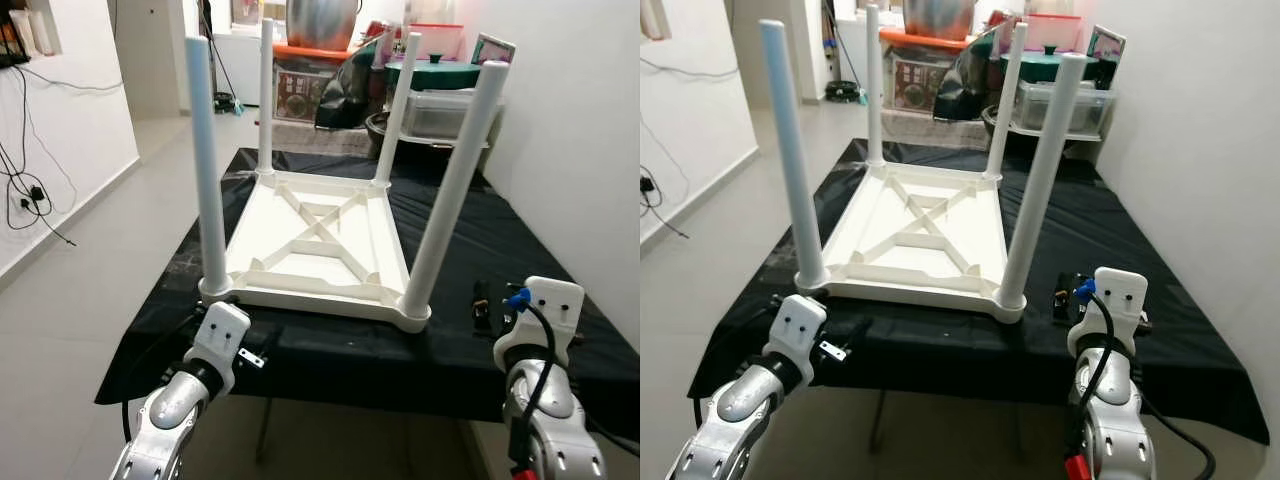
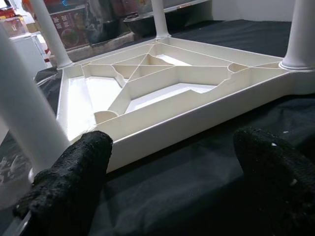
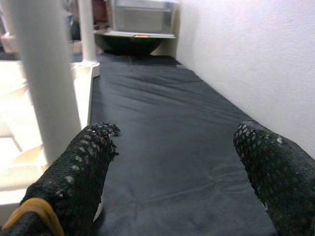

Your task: Building children table

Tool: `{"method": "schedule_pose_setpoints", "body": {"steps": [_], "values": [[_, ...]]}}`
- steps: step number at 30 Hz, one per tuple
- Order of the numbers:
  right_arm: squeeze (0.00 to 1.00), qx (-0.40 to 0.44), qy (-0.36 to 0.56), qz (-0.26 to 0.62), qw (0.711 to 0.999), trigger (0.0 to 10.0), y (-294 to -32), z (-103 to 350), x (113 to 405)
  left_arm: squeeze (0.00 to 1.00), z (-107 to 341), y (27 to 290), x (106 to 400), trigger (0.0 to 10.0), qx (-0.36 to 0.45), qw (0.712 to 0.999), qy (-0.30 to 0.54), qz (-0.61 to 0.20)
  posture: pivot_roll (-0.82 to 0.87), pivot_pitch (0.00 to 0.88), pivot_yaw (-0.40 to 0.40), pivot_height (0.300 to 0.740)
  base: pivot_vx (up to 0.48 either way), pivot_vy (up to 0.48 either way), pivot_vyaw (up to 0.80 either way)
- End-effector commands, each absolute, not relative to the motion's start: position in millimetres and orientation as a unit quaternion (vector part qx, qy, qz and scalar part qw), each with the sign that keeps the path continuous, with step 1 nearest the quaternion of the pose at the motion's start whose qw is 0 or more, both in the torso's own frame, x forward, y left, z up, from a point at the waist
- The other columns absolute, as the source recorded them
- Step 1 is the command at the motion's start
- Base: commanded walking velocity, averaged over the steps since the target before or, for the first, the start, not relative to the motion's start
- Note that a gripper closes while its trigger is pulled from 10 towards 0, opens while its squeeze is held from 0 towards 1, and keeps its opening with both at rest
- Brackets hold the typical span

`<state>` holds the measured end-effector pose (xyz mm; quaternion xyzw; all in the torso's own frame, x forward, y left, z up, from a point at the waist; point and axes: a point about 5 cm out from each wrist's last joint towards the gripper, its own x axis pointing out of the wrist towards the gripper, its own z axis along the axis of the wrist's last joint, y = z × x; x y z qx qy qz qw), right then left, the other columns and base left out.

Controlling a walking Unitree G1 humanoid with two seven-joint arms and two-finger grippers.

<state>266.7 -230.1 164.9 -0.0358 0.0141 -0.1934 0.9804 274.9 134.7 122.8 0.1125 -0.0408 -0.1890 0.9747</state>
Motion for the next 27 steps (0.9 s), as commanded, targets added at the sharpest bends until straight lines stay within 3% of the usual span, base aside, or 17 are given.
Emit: {"method": "schedule_pose_setpoints", "body": {"steps": [1,8,13,27], "values": [[0.00,-0.045,-0.002,-0.197,0.979,10.0,-233.6,171.0,270.7,0.00,125.3,130.7,274.9,10.0,0.111,0.974,-0.049,-0.191,0.10,0.000,-0.092,0.740,0.000,0.000,0.00],[0.00,-0.041,-0.042,-0.193,0.979,10.0,-236.9,189.7,279.8,0.00,127.9,128.6,278.2,10.0,0.111,0.975,-0.056,-0.187,0.10,0.000,-0.088,0.740,0.000,0.000,0.00],[0.00,-0.037,-0.118,-0.181,0.976,10.0,-244.9,234.8,300.9,0.00,127.7,127.4,281.2,10.0,0.111,0.975,-0.057,-0.186,0.10,0.000,-0.091,0.740,0.000,0.000,0.00],[0.00,-0.012,-0.177,-0.127,0.976,10.0,-239.1,278.6,317.7,0.00,127.4,124.7,283.6,10.0,0.111,0.975,-0.060,-0.185,0.11,0.000,-0.094,0.740,0.000,0.000,0.00]]}}
